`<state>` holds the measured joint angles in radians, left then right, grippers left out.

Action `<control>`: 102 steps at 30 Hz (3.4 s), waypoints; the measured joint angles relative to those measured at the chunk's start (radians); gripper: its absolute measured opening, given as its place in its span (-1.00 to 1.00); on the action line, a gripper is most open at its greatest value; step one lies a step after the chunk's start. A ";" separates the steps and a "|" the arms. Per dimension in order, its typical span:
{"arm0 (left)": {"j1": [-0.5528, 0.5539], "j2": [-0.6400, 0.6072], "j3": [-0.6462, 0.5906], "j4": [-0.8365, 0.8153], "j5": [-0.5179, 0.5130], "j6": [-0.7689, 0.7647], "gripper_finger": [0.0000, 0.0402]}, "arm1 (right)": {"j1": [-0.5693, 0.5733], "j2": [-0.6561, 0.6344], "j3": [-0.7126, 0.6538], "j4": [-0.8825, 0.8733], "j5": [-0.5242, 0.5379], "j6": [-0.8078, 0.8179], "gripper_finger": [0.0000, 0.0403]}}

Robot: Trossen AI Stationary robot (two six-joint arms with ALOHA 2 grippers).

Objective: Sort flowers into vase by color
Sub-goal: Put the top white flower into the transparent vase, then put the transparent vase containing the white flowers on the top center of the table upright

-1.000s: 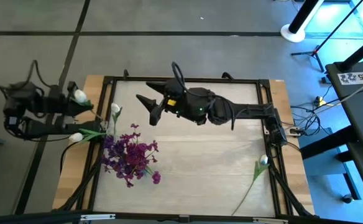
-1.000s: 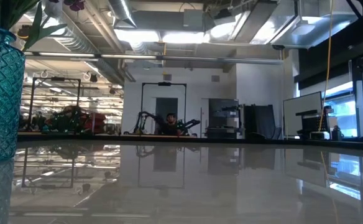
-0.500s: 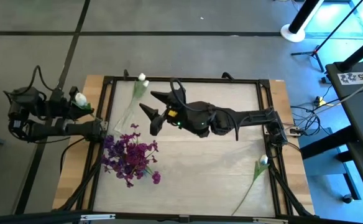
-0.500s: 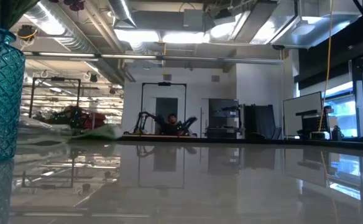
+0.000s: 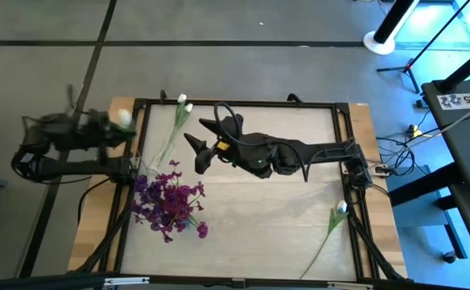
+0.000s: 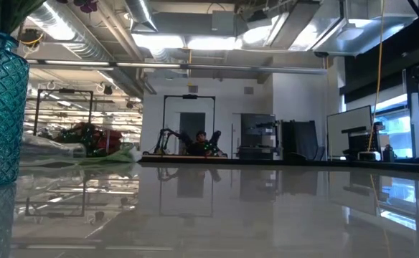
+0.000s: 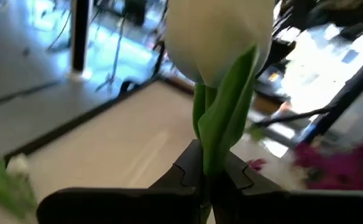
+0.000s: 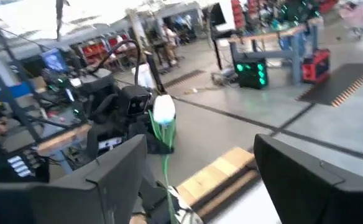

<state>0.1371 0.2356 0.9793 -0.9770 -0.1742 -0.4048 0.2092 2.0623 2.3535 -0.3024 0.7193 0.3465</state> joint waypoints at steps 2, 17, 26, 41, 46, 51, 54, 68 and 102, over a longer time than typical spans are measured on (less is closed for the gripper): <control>0.000 0.057 -0.045 0.000 -0.028 -0.022 -0.97 | 0.000 -0.004 0.000 -0.040 0.017 0.041 0.47; 0.151 0.483 -0.195 0.120 -0.097 -0.183 -0.83 | 0.035 -0.036 0.001 -0.387 -0.056 0.350 0.47; 0.401 0.683 -0.195 0.143 0.213 -0.031 -0.46 | 0.047 -0.036 0.001 -0.413 -0.159 0.368 0.47; 0.627 0.814 -0.237 -0.037 0.191 0.153 -0.08 | 0.037 -0.036 0.001 -0.432 -0.189 0.394 0.47; 0.675 0.862 -0.257 -0.010 0.202 0.172 -0.06 | 0.037 -0.036 0.001 -0.433 -0.197 0.394 0.48; 0.672 0.954 -0.256 -0.011 0.192 0.171 -0.06 | 0.022 -0.036 0.002 -0.436 -0.223 0.394 0.68; 0.671 1.008 -0.257 -0.010 0.191 0.165 -0.06 | 0.004 -0.036 0.002 -0.463 -0.262 0.395 0.86; 0.672 1.189 -0.241 0.016 0.195 0.136 -0.06 | -0.054 -0.036 0.002 -0.539 -0.490 0.383 0.88; 0.675 1.313 -0.241 0.438 0.165 -0.057 -0.14 | -0.055 -0.036 0.002 -0.565 -0.783 0.327 0.89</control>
<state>0.8119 1.5490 0.7387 -0.5392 -0.0094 -0.4623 0.1546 2.0266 2.3554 -0.8677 -0.0639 0.6735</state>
